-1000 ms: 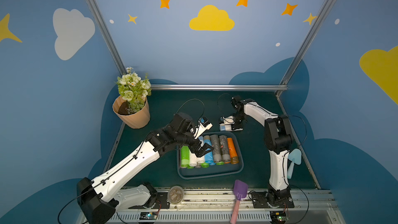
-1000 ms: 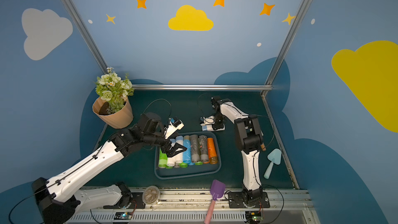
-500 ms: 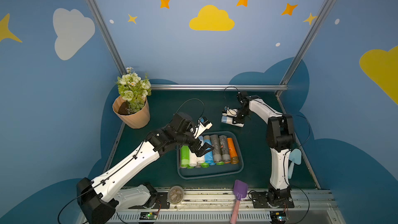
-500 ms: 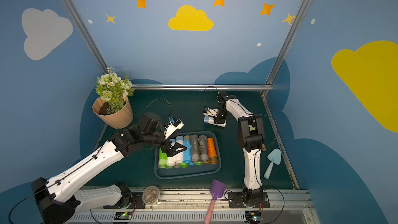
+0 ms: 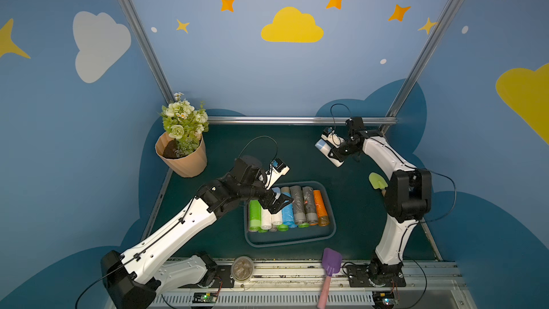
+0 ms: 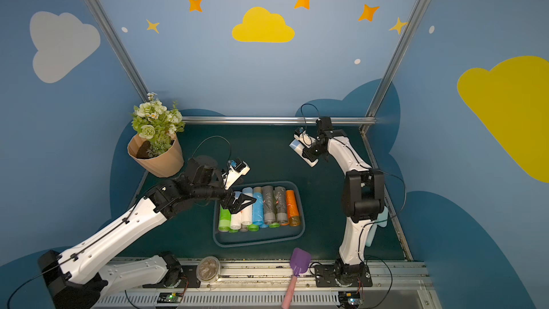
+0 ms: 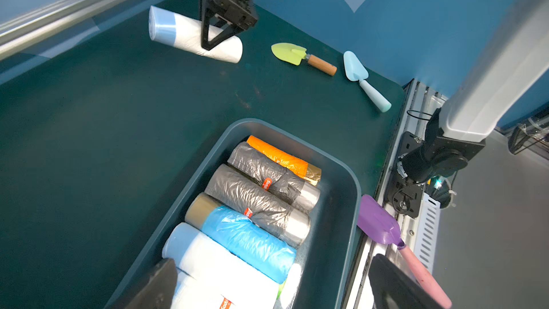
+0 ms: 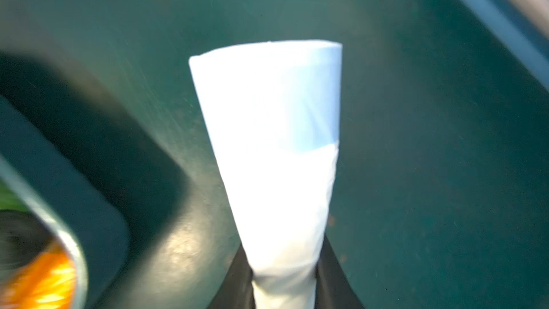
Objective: Put the roll of trash bags into the storage box
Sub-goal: Pick up the roll of trash bags from the center of the board, then place the roll of trash bags in the storage box.
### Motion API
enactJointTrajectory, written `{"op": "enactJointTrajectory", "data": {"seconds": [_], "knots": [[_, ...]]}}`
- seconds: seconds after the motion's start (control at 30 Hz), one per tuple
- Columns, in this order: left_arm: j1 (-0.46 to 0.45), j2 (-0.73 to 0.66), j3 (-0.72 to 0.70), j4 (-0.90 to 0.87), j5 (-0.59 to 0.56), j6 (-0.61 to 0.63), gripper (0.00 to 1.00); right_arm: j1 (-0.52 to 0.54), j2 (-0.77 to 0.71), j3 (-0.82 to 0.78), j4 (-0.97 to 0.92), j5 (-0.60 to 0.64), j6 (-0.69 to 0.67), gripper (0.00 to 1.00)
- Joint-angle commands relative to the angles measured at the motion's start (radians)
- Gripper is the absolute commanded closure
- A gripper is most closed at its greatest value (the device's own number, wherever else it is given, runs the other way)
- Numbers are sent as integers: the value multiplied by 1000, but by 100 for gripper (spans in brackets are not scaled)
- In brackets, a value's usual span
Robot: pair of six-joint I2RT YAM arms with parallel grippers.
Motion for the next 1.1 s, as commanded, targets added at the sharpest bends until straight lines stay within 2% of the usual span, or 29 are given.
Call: {"op": "enactJointTrajectory", "data": {"seconds": [0.0,0.07,0.27,0.37,0.5,0.63,0.9,1.07], "knots": [[5,-25,-17,39,-41,-10,0,7,-116,-88,127,-112,187,89],[4,-30,-25,48,-56,-10,0,18,-182,-150,153,-126,221,89],[4,-39,-32,63,-83,-12,0,93,-399,-310,160,-66,357,89],[4,-55,-34,66,-88,-10,0,140,-506,-387,174,-36,475,87],[4,-74,-44,78,-95,-8,0,194,-610,-417,71,-29,587,89],[4,-74,-45,83,-88,-15,0,254,-740,-499,51,18,717,88],[0,-79,-51,90,-79,-18,0,303,-826,-586,-81,46,916,91],[-1,-73,-51,90,-77,-18,0,336,-878,-677,-64,33,999,91]]}}
